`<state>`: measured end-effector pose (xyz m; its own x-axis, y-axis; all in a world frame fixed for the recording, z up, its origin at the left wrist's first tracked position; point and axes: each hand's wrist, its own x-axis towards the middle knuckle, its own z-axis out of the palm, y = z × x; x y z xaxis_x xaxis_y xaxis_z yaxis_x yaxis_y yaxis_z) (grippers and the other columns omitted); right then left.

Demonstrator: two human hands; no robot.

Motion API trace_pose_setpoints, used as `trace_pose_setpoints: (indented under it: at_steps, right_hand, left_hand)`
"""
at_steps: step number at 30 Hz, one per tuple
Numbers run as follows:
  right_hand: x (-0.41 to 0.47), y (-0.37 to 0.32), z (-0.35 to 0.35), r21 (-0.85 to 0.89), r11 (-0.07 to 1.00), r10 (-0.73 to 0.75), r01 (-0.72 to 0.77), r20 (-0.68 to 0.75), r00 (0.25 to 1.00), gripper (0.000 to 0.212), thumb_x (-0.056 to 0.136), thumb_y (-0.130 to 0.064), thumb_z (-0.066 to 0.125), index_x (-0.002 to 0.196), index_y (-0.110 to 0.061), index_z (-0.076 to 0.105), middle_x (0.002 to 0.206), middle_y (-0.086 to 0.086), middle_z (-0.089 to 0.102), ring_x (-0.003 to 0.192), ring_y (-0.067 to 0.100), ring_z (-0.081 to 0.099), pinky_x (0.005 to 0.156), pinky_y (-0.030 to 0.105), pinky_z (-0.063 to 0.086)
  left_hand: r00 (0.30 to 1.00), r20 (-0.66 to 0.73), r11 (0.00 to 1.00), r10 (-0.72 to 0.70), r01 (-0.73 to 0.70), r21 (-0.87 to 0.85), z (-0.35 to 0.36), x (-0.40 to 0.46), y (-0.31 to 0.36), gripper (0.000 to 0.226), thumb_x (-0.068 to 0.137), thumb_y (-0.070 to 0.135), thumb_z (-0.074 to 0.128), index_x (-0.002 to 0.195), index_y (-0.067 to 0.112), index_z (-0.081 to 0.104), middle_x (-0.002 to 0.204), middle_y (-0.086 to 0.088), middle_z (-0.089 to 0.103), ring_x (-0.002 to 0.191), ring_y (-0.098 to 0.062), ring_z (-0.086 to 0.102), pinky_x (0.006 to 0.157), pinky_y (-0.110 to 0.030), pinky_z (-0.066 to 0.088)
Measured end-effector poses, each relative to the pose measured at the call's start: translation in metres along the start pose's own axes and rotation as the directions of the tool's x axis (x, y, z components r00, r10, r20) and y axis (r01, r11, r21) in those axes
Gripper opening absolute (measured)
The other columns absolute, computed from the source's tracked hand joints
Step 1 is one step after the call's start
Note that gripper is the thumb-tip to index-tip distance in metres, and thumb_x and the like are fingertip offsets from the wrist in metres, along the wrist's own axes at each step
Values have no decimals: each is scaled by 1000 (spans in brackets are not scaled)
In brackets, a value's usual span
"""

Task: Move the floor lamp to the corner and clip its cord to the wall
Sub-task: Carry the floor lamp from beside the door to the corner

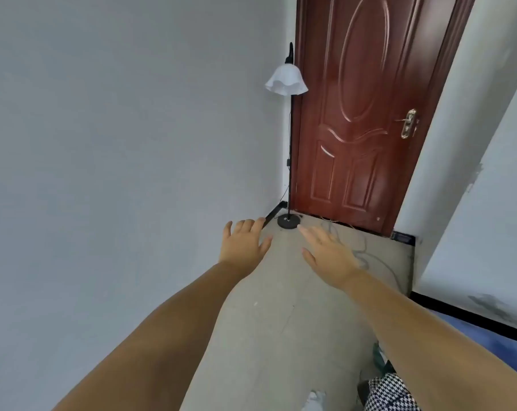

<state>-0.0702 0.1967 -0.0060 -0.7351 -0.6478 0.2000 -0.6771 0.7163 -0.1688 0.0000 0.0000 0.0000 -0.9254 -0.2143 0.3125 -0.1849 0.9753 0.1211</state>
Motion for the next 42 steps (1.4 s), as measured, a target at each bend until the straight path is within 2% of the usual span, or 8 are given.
trace_pose_setpoints:
  at_steps: [5, 11, 17, 21, 25, 36, 39, 42]
  right_hand:
    - [58, 80, 9, 61, 994, 87, -90, 52, 995, 52, 98, -34, 31, 148, -26, 17, 153, 1, 27, 134, 29, 33, 96, 43, 44]
    - [136, 171, 17, 29, 994, 106, -110, 104, 989, 53, 98, -38, 29, 148, -25, 17, 154, 2, 27, 133, 28, 36, 102, 41, 39]
    - [230, 224, 37, 58, 994, 86, -96, 152, 985, 53, 98, -38, 29, 148, -23, 18, 153, 3, 29, 135, 27, 34, 104, 45, 40]
    - [313, 254, 52, 62, 995, 76, -83, 115, 991, 49, 99, -36, 30, 145, -22, 24, 146, 4, 36, 121, 29, 47, 94, 43, 45]
    - [401, 287, 57, 76, 991, 99, -106, 96, 991, 47, 99, -36, 30, 144, -22, 26, 141, 4, 41, 115, 26, 53, 86, 41, 50]
    - [584, 429, 73, 75, 971, 220, -229, 111, 969, 47, 100, -34, 30, 144, -20, 27, 141, 5, 41, 111, 28, 56, 84, 40, 50]
    - [641, 479, 85, 67, 978, 190, -198, 101, 976, 46, 100, -33, 30, 143, -19, 28, 139, 5, 42, 107, 28, 58, 81, 39, 50]
    - [700, 532, 94, 95, 980, 161, -173, 119, 980, 46, 99, -33, 31, 143, -20, 28, 137, 5, 44, 106, 27, 59, 82, 40, 51]
  left_hand:
    - [999, 37, 999, -22, 23, -36, 44, 86, 31, 51, 97, 43, 30, 141, 18, 34, 135, -5, 55, 128, -24, 44, 116, -45, 19]
    - [997, 69, 996, -33, 39, -85, 80, 194, 62, 49, 97, 43, 31, 140, 18, 35, 134, -7, 56, 126, -25, 47, 116, -45, 21]
    - [995, 82, 995, -50, 57, -82, 118, 291, 56, 49, 97, 42, 31, 139, 17, 37, 132, -8, 57, 124, -26, 48, 113, -43, 24]
    - [996, 64, 992, -62, 68, -110, 152, 373, 36, 48, 97, 43, 32, 137, 18, 40, 130, -8, 59, 120, -27, 51, 109, -42, 30]
    - [996, 74, 992, -47, 55, -110, 183, 471, 17, 46, 97, 43, 32, 136, 19, 41, 129, -6, 60, 118, -26, 53, 107, -41, 32]
    - [992, 94, 992, 86, -77, -97, 261, 708, 30, 45, 97, 41, 34, 132, 15, 45, 123, -8, 63, 113, -25, 56, 100, -39, 39]
    - [996, 75, 990, 50, -39, -132, 293, 771, 33, 44, 97, 40, 35, 131, 14, 47, 122, -8, 63, 112, -25, 57, 99, -39, 40]
    - [996, 79, 984, -48, 61, -170, 320, 839, 40, 44, 97, 39, 35, 131, 14, 48, 124, -8, 63, 114, -24, 57, 99, -39, 42]
